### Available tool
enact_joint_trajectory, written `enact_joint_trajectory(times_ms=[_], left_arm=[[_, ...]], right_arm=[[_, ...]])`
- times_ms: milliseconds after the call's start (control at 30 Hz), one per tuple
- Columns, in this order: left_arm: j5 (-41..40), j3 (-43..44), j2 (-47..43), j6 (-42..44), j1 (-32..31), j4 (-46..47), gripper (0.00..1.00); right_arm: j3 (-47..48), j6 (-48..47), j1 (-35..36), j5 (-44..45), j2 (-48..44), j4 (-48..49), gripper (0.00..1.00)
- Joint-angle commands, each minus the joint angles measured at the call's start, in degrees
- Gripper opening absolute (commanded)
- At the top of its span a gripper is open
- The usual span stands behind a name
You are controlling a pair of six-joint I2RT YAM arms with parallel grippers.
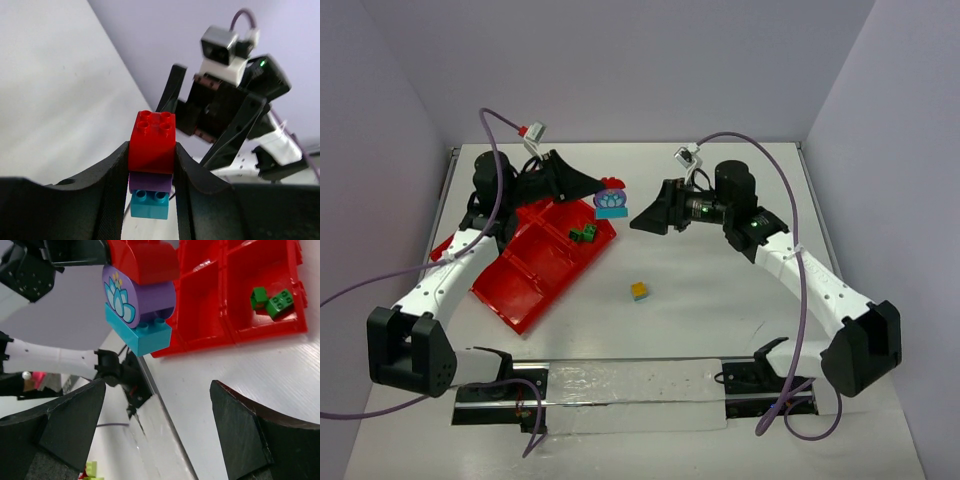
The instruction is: Sort the legos into containers by color
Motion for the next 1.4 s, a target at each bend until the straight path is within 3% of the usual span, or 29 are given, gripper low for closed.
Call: enact_joint_trajectory(times_ms=[0, 400, 767, 933, 967, 1067, 1233, 1333, 1367], left_arm=[[-7.94, 0.29, -3.85, -7.10, -0.01, 7.08, 0.00], [-7.93, 0.65, -3.96, -6.23, -0.01, 6.23, 0.00], [-7.54, 0.29, -4.10, -5.67, -0.01, 6.35, 0.00], [-7.43, -0.32, -3.90, -5.49, -0.01, 6.69, 0.00], [-7.43, -0.32, -3.90, -5.49, -0.01, 6.70, 0.00], [-7.28, -0.41, -3.92, -5.42, -0.01, 6.70, 0.00], [-7.26, -0.46, -4.12, -5.00, -0.01, 5.82, 0.00], [-7.88, -0.55, -4.55, -4.68, -0.01, 5.27, 0.00], [-8.34, -0.29, -4.63, -4.35, -0.01, 4.91, 0.00]], right_arm=[[0.08, 9.14, 2.83, 2.76, 1.58, 15.27, 0.92], [1.09, 19.34, 4.18, 4.73, 7.88, 29.18, 0.93], [3.36, 28.49, 4.12, 3.36, 15.24, 40.83, 0.83], [4.84, 30.97, 4.29, 1.12, 17.30, 44.43, 0.62], [4.85, 30.98, 4.38, 1.02, 17.31, 44.69, 0.61], [4.70, 31.31, 4.36, 0.75, 17.55, 45.58, 0.44], [4.19, 33.53, 4.56, -0.48, 17.97, 48.93, 0.29], [3.42, 34.82, 4.56, -0.68, 18.01, 50.52, 0.03], [3.24, 35.02, 4.56, -0.92, 18.08, 50.67, 0.00]])
